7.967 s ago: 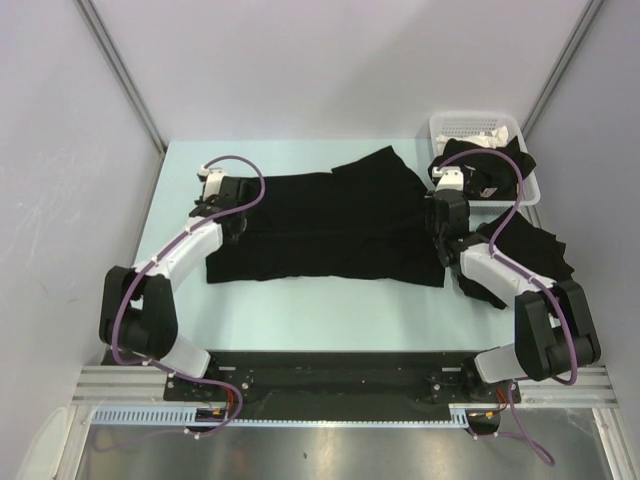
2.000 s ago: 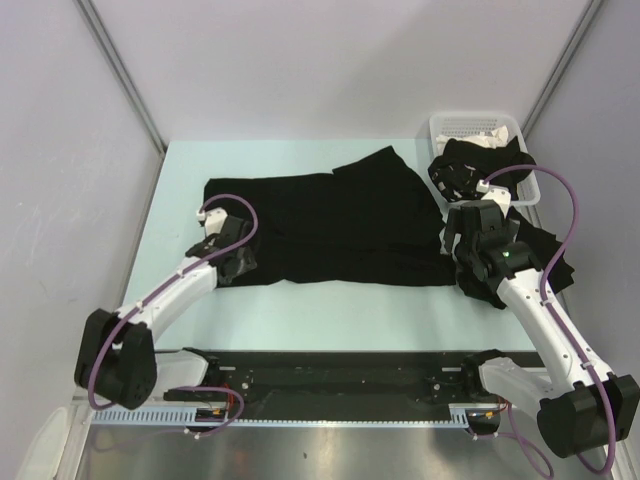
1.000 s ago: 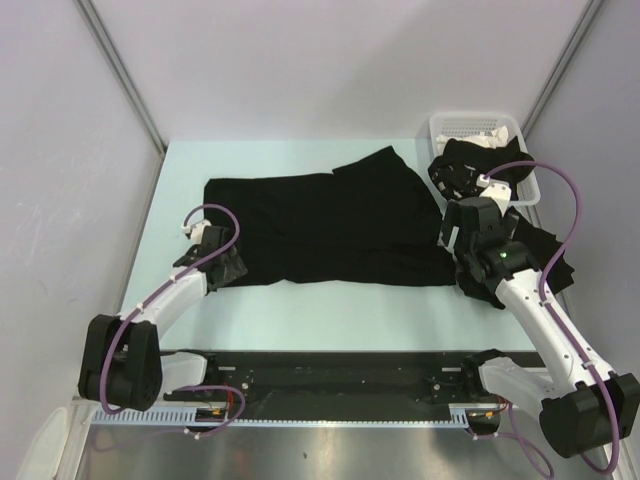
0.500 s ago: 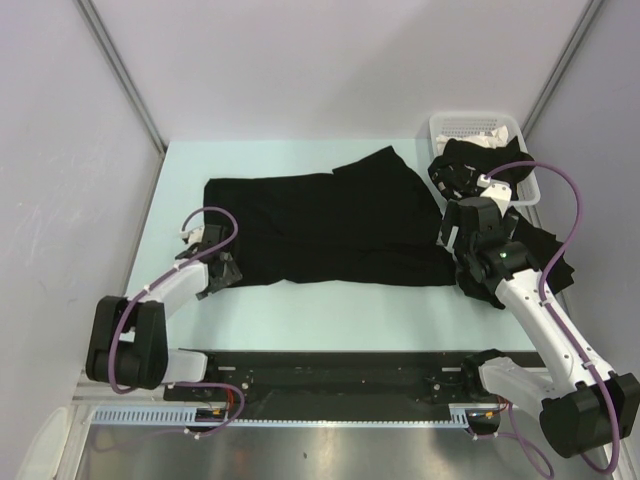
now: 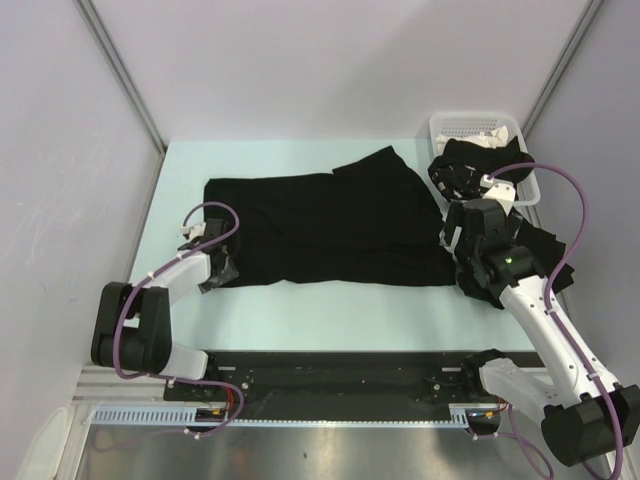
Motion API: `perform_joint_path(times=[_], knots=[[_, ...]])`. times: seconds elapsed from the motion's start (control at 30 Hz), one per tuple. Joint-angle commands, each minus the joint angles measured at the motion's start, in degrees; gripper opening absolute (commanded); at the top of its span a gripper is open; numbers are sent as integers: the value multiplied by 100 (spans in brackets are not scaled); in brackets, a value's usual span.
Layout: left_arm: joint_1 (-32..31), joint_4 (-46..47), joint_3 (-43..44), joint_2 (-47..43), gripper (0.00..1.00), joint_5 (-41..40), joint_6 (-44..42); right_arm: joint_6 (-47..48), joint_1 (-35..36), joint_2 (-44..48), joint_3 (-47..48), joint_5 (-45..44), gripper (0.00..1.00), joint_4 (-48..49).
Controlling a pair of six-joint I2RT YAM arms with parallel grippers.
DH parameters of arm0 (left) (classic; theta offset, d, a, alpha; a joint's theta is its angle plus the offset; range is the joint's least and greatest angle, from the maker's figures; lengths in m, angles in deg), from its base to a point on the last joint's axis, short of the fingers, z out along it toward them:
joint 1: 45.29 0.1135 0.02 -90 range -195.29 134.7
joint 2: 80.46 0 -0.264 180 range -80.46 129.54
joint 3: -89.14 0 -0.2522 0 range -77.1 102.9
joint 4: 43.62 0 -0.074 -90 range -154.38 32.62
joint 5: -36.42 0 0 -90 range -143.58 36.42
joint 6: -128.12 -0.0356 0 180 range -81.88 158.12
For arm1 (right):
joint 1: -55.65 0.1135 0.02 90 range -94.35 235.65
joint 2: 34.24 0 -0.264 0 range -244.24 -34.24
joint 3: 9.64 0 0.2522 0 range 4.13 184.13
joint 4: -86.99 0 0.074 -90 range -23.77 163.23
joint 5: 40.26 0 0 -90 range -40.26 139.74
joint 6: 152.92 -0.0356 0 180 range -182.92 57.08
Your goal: Fold and stack the t-shirts
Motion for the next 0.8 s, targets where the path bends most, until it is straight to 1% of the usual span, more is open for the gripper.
perform_joint_path(times=[0.0,0.1,0.17,0.2,0.27,0.3,0.37,0.4,0.47,0.5,0.67,0.77], knots=[[61,-117,183,101,56,-299,119,13,6,53,225,-157,100,154],[61,-117,182,57,54,-325,110,-40,6,53,225,-166,100,154],[61,-99,182,66,50,-317,84,-49,6,53,225,-175,100,145],[61,-90,191,92,44,-308,75,-49,6,53,225,-184,100,137],[70,-55,182,145,37,-282,58,-32,6,53,225,-184,100,119],[70,-55,200,197,28,-255,58,-32,6,53,225,-210,100,101],[70,-55,209,268,19,-229,58,-6,6,79,225,-210,100,84],[70,-55,226,285,12,-220,84,3,6,97,225,-219,100,84],[70,-73,261,355,6,-202,75,47,6,123,225,-245,100,84],[70,-99,279,365,0,-202,67,56,6,149,225,-271,100,84],[70,-283,393,286,0,-316,101,65,-3,141,225,-245,100,145],[113,-616,498,181,0,-352,154,56,-12,53,225,-219,100,207]])
